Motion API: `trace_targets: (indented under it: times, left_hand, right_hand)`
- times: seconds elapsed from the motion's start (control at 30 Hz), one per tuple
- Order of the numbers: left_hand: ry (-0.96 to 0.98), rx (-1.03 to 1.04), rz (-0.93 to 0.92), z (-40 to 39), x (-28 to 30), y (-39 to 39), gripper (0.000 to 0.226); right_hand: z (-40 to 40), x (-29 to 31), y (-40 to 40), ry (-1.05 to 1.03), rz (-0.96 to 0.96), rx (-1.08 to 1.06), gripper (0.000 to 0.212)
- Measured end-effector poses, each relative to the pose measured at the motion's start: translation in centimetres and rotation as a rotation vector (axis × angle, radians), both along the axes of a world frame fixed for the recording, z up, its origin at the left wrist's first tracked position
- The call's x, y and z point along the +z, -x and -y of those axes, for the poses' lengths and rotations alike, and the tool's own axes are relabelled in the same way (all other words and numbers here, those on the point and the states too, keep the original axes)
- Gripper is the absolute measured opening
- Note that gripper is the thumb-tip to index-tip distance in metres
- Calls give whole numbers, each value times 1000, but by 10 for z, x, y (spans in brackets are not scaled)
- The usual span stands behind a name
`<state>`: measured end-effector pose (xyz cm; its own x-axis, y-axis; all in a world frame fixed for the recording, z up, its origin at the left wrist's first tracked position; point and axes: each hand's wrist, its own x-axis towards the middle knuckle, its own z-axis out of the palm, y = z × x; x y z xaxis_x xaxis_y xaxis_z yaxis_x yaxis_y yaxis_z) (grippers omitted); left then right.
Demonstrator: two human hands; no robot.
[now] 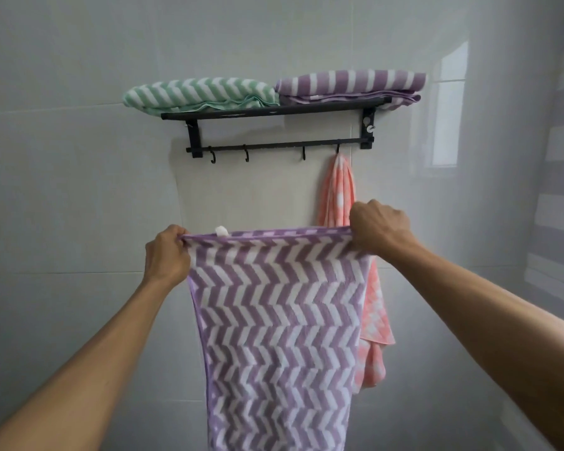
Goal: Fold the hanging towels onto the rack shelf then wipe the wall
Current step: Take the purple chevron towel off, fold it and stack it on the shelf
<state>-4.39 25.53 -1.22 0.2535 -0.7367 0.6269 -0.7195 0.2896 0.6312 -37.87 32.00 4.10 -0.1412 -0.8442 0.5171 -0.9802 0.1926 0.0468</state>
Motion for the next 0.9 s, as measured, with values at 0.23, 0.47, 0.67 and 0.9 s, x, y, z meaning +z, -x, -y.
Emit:
trace_targets:
  times: [0.23, 0.47, 0.67, 0.9]
  left_hand:
    - [-40, -41, -237, 9, 35, 14, 31]
    - [-68, -20, -186, 7, 34, 24, 31]
    - [-93, -8, -143, 10, 30, 22, 30]
    - [-244, -352, -93, 7, 19, 9, 29]
  right_hand:
    - [2, 18, 0, -71, 127, 28, 19]
    - [-2, 24, -5, -50, 269, 84, 35]
    - [-4, 16, -9, 67, 25, 20, 22]
    - [6, 15, 20, -69, 220, 42, 29]
